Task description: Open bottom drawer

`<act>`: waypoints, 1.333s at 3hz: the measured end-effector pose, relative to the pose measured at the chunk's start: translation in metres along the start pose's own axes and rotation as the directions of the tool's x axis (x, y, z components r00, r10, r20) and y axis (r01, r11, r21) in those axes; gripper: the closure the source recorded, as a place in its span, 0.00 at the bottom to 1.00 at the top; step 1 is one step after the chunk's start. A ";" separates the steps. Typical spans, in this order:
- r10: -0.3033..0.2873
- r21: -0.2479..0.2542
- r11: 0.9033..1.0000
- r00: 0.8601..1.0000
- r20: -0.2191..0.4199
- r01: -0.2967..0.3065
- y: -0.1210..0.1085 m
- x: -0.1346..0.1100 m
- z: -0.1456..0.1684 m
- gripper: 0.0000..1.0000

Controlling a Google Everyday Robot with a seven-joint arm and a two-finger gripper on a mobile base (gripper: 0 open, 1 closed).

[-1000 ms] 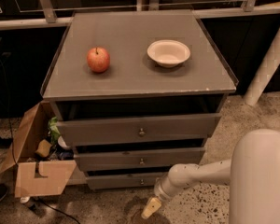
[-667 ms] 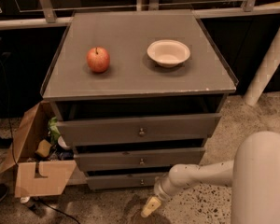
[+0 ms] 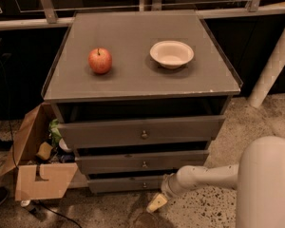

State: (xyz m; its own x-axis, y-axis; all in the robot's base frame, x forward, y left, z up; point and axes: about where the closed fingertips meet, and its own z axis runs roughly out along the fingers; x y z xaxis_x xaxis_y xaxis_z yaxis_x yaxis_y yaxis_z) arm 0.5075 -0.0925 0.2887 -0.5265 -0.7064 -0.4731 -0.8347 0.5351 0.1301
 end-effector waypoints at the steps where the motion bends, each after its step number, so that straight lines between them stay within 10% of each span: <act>1: -0.006 -0.008 1.000 1.000 0.008 0.006 0.001 0.004 0.007 0.00; 4: 0.025 0.003 1.000 0.999 -0.020 -0.025 -0.034 0.030 0.053 0.00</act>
Offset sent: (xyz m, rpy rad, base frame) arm 0.0136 -0.0206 -0.0708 -0.0319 0.0313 -0.0342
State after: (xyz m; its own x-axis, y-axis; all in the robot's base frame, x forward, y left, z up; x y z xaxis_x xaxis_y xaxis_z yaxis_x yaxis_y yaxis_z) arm 0.5283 -0.1070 0.2238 -0.5504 -0.7019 -0.4522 -0.8208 0.5541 0.1389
